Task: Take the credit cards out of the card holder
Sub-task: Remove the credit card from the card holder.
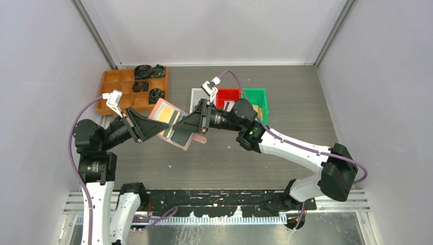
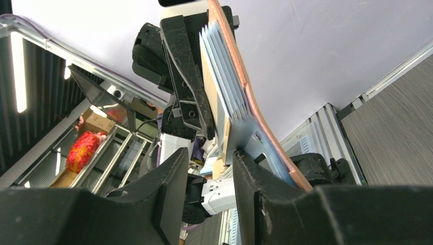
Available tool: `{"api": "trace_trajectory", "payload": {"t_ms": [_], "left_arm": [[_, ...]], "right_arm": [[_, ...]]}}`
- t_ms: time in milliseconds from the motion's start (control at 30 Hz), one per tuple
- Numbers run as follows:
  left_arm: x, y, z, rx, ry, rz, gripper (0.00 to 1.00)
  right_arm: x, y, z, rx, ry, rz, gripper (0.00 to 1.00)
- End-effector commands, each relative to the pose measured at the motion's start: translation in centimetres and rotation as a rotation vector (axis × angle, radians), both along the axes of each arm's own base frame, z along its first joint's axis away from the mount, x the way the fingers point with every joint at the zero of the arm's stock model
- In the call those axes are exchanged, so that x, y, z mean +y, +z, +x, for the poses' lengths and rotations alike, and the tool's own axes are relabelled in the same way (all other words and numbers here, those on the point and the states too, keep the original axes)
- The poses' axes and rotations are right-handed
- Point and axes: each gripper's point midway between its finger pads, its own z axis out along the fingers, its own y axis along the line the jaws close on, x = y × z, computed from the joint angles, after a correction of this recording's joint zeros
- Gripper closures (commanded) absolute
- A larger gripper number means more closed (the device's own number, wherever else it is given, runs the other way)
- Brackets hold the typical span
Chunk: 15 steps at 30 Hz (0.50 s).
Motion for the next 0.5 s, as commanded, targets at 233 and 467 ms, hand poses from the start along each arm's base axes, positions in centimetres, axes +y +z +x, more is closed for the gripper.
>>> {"api": "trace_trajectory", "payload": {"t_ms": [233,467], "left_arm": [[-0.5,1.7,-2.6,-0.11,-0.06,0.013,0.69],[-0.5,2.1,-2.4,-0.095,-0.057,-0.011,0.68]], "right_arm": [[1.5,2.1,1.3,-0.023,-0.054,0.054,0.9],[1.3,1.1,0.2,-0.027,-0.032,0.053,0.99]]}}
